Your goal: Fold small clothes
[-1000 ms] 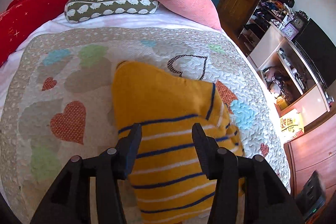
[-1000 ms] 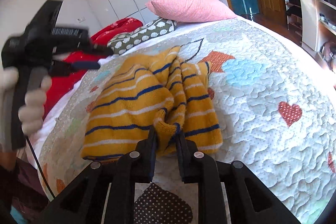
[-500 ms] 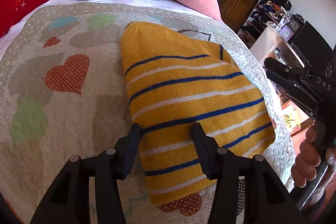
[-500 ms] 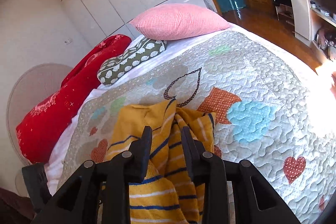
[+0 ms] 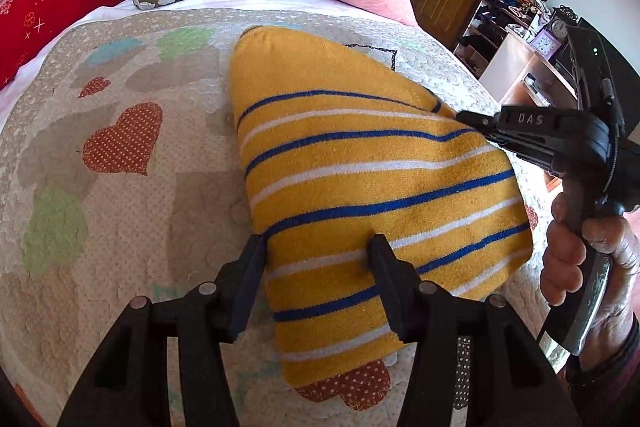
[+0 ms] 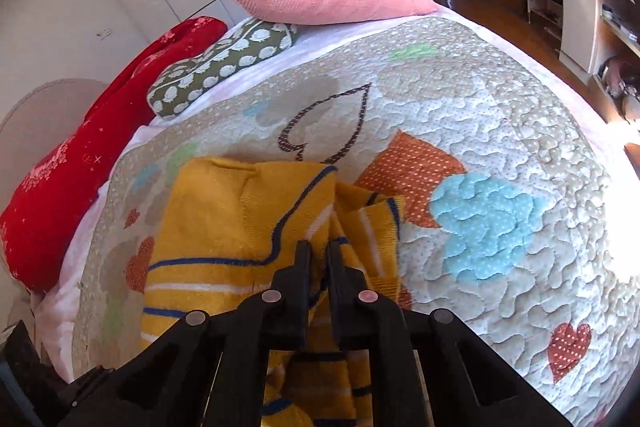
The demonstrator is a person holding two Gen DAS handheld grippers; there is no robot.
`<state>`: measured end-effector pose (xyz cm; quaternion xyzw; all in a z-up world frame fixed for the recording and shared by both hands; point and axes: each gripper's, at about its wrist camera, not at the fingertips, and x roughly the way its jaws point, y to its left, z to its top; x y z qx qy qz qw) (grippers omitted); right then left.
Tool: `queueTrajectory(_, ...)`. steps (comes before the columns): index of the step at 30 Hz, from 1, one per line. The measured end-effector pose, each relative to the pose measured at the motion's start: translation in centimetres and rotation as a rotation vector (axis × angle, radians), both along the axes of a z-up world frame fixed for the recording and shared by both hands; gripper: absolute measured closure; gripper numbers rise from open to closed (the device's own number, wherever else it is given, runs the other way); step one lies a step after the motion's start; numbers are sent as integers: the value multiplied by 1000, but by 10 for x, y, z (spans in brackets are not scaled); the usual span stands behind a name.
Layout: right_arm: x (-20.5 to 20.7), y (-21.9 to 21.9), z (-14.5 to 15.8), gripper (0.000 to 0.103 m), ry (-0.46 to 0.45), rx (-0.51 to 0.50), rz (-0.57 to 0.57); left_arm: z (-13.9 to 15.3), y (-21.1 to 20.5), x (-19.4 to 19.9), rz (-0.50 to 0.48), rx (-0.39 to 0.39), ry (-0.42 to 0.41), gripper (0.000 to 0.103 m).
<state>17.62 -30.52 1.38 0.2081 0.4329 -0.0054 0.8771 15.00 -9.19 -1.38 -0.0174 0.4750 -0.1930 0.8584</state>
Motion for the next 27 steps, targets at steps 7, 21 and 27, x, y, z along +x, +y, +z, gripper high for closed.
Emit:
queueTrajectory(7, -18, -33, -28, 102, 75, -59, -115, -5, 3, -3, 4, 6, 9, 49)
queueTrajectory(21, -54, 40, 13, 100, -92, 102, 182, 20, 40, -90, 143, 9, -49, 48)
queueTrajectory(27, -78, -4, -35, 97, -16, 170, 27, 20, 59, -122, 209, 43, -86, 48)
